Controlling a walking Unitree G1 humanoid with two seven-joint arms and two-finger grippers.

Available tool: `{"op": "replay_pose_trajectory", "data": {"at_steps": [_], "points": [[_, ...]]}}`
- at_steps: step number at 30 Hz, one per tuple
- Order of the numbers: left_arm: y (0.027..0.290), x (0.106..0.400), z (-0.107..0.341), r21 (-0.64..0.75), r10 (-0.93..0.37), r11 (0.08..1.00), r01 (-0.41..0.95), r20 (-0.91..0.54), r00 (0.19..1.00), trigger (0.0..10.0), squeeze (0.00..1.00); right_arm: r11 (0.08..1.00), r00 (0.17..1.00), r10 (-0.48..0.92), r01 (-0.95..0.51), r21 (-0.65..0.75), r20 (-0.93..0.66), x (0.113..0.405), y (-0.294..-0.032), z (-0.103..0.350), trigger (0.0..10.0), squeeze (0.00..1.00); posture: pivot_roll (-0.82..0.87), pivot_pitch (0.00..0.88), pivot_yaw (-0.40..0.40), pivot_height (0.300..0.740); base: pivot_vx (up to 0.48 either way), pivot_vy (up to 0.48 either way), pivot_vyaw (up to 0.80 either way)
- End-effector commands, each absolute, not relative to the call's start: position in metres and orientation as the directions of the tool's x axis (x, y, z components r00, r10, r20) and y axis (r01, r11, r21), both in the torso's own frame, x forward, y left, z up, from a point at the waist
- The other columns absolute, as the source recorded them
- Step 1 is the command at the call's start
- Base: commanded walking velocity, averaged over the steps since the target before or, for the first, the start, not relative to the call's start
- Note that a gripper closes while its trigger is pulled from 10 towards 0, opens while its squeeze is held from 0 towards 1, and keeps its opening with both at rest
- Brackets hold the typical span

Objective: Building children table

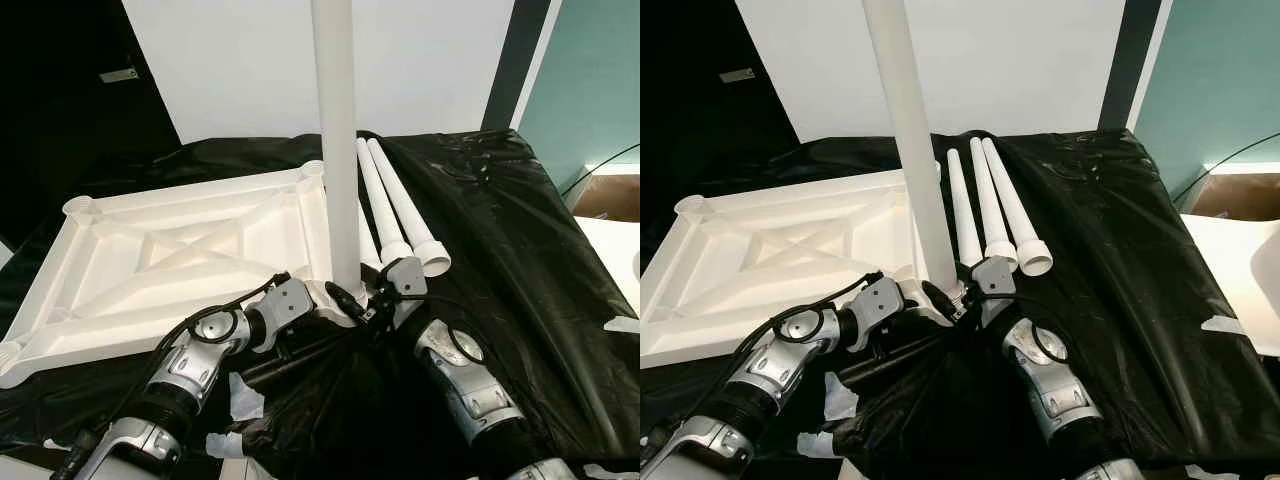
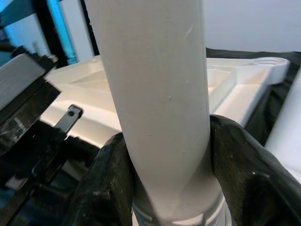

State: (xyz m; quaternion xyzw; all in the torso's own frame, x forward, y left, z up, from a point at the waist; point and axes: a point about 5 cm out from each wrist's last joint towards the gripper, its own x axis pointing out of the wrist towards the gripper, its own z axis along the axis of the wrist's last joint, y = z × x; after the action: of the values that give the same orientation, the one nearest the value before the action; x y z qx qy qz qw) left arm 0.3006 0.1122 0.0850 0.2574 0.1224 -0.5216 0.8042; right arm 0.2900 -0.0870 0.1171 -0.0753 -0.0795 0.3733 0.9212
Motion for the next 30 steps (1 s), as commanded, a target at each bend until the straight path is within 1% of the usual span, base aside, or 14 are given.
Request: {"op": "replay_pose_trajectory", "data": {"at_steps": [1,2,3,5,6,15,16,22,23,24,26,28,29,30], "points": [[0.12,0.287,0.06,0.222,-0.743,0.297,0.928,-0.557,0.371,10.0,0.0,0.721,0.736,0.676,-0.647,-0.247,0.045,0.298,-0.104,0.116,10.0,0.0,0.01,0.0,0.073,0.74,0.0,0.0,0.0],[0.119,0.288,0.061,0.23,-0.747,0.296,0.927,-0.55,0.374,10.0,0.0,0.711,0.728,0.685,-0.654,-0.26,0.042,0.301,-0.106,0.119,10.0,0.72,0.02,0.0,0.071,0.74,0.0,0.0,0.0],[0.117,0.289,0.061,0.236,-0.749,0.293,0.927,-0.545,0.376,10.0,0.0,0.695,0.715,0.698,-0.666,-0.272,0.033,0.304,-0.108,0.122,10.0,1.0,0.02,0.0,0.07,0.74,0.0,0.0,0.0],[0.116,0.289,0.062,0.239,-0.751,0.291,0.926,-0.542,0.376,10.0,0.0,0.684,0.706,0.707,-0.675,-0.278,0.026,0.306,-0.109,0.125,10.0,0.99,0.02,0.0,0.07,0.74,0.0,0.0,0.0],[0.116,0.289,0.062,0.241,-0.753,0.292,0.926,-0.539,0.377,10.0,0.0,0.676,0.7,0.714,-0.681,-0.281,0.02,0.309,-0.111,0.127,10.0,0.0,0.02,0.0,0.069,0.74,0.0,0.0,0.0],[0.116,0.29,0.063,0.242,-0.751,0.303,0.922,-0.535,0.387,10.0,0.0,0.659,0.69,0.724,-0.695,-0.289,-0.008,0.313,-0.113,0.128,10.0,0.01,0.02,0.0,0.063,0.74,0.0,0.0,0.0],[0.116,0.29,0.063,0.242,-0.751,0.305,0.921,-0.533,0.389,10.0,0.0,0.646,0.675,0.738,-0.711,-0.277,-0.013,0.312,-0.112,0.127,10.0,1.0,0.02,0.0,0.064,0.74,0.0,0.0,0.0],[0.116,0.29,0.063,0.242,-0.753,0.305,0.921,-0.531,0.389,10.0,0.0,0.61,0.641,0.767,-0.743,-0.276,-0.033,0.313,-0.115,0.125,10.0,1.0,0.02,0.0,0.066,0.74,0.0,0.0,0.0],[0.116,0.29,0.063,0.244,-0.754,0.304,0.921,-0.53,0.389,10.0,0.0,0.584,0.621,0.782,-0.758,-0.292,-0.05,0.316,-0.118,0.127,10.0,0.0,0.03,0.0,0.066,0.74,0.0,0.0,0.0],[0.116,0.29,0.063,0.244,-0.754,0.304,0.921,-0.53,0.389,10.0,0.0,0.584,0.621,0.782,-0.758,-0.292,-0.05,0.316,-0.118,0.127,10.0,0.0,0.03,0.0,0.066,0.74,0.0,0.0,0.0],[0.116,0.291,0.064,0.247,-0.754,0.303,0.92,-0.528,0.391,10.0,0.0,0.522,0.571,0.817,-0.792,-0.316,-0.082,0.323,-0.123,0.132,10.0,0.0,0.03,0.0,0.066,0.74,0.0,0.0,0.0],[0.116,0.291,0.064,0.247,-0.754,0.303,0.92,-0.528,0.391,10.0,0.0,0.522,0.571,0.817,-0.792,-0.316,-0.082,0.323,-0.123,0.132,10.0,0.0,0.03,0.0,0.066,0.74,0.0,0.0,0.0],[0.117,0.291,0.064,0.25,-0.753,0.303,0.92,-0.529,0.392,10.0,0.0,0.484,0.536,0.839,-0.815,-0.319,-0.094,0.325,-0.124,0.135,10.0,0.0,0.03,0.0,0.066,0.74,0.0,0.0,0.0],[0.117,0.291,0.063,0.253,-0.751,0.301,0.92,-0.531,0.392,10.0,0.0,0.442,0.497,0.861,-0.836,-0.325,-0.11,0.326,-0.126,0.138,4.1,0.0,0.03,0.0,0.066,0.74,0.0,0.0,0.0]]}}
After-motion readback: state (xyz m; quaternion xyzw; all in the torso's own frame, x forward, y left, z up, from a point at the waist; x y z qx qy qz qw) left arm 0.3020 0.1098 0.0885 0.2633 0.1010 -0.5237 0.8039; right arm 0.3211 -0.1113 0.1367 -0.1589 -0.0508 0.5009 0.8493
